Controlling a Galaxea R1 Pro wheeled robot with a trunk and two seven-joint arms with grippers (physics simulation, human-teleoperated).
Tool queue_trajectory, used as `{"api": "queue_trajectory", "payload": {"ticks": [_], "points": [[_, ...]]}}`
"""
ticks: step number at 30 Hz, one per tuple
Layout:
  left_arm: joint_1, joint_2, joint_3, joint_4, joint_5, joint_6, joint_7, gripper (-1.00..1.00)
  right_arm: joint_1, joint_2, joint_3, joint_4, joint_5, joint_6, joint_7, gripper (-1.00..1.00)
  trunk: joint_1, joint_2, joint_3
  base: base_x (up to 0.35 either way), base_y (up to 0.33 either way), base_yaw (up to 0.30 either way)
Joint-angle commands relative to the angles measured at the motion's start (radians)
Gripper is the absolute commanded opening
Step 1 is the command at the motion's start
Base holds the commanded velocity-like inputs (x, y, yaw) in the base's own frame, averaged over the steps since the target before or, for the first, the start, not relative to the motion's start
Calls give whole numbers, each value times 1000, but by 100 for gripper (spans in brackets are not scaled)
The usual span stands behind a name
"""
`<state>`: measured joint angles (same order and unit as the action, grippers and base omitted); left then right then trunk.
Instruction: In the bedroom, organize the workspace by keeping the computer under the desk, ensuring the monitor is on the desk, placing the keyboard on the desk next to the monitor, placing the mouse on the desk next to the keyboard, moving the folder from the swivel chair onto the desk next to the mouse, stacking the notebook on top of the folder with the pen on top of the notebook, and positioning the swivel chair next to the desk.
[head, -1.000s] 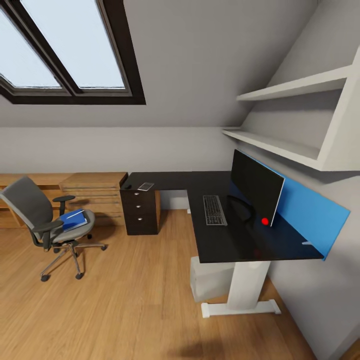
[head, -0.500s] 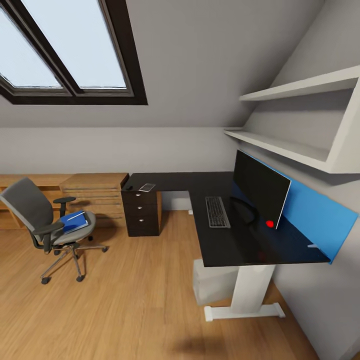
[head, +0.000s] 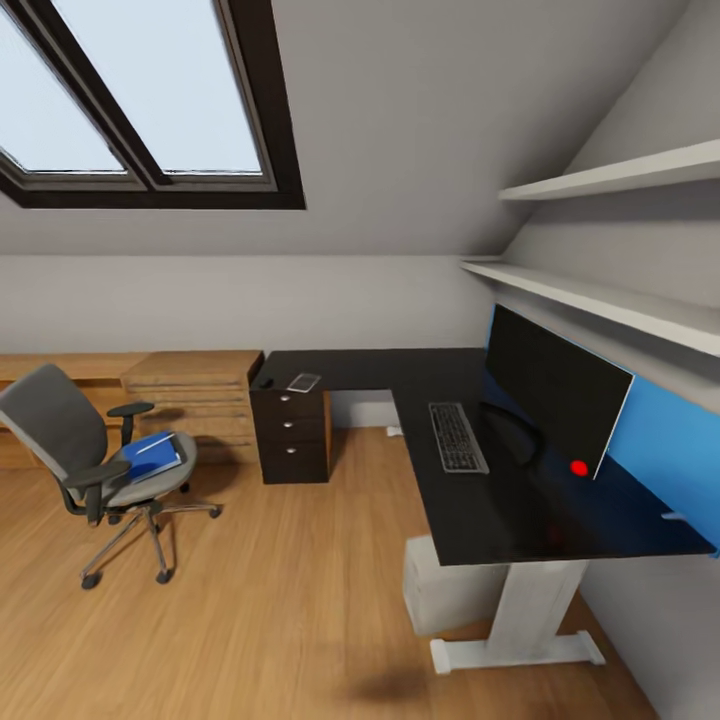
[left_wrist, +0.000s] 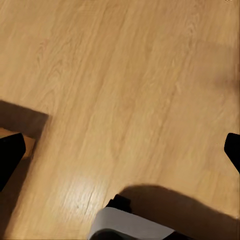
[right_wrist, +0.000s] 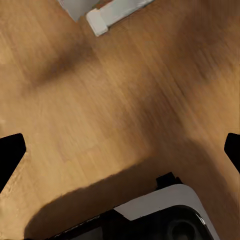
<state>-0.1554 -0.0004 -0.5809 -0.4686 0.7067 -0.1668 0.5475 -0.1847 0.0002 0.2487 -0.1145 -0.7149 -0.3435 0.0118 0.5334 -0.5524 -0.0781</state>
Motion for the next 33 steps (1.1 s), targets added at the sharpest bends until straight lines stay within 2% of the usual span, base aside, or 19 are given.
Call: {"api": "queue_trajectory", "payload": {"ticks": [1,2,4,6,12,15,18,23,25,28,29,32,33], "points": [[-2,-7,-10,5,10,-7,5,100,-1,1,7,-46,-11,-37,1,100,1,-2,-2,302,132,0],[-4,-16,-11,10,9,-7,5,100,-1,3,4,-164,-12,-90,1,100,1,-2,-2,307,180,0],[-4,-15,-10,15,12,-7,5,100,-1,1,0,-188,-14,-102,0,100,1,-2,-2,301,198,0],[-4,-9,-7,66,17,-10,3,100,-1,-21,-14,-201,-19,-112,-1,100,1,-2,-2,271,210,0],[-4,-12,-9,93,18,-10,-12,100,-1,-27,-21,-186,-21,-122,-2,100,1,-2,-2,249,210,0],[-4,-13,-9,96,20,-9,-15,100,-1,-29,-22,-129,-21,-180,-2,100,1,-2,-2,244,210,0],[-4,-13,-8,98,21,-8,-16,100,-1,-27,-16,-100,-18,-275,-1,100,1,-2,-2,244,210,0],[-4,-15,-9,98,22,-9,-17,100,-1,-15,-6,-92,-5,-328,5,100,1,-2,-2,246,210,0],[-4,-15,-9,98,22,-9,-17,100,-1,-7,7,-90,21,-338,6,100,1,-2,-2,278,200,0],[-4,-15,-10,98,21,-9,-17,100,-1,-4,30,-88,83,-343,6,100,1,-2,-2,291,187,0],[-4,-15,-10,98,21,-9,-17,100,-1,-3,42,-87,130,-344,4,100,1,-2,-2,299,177,0],[-4,-15,-10,98,20,-10,-17,100,-1,-2,52,-79,192,-344,3,100,1,-2,-2,301,175,0],[-4,-15,-10,98,20,-10,-17,100,-1,-2,53,-78,199,-344,3,100,1,-2,-2,303,173,0]]}}
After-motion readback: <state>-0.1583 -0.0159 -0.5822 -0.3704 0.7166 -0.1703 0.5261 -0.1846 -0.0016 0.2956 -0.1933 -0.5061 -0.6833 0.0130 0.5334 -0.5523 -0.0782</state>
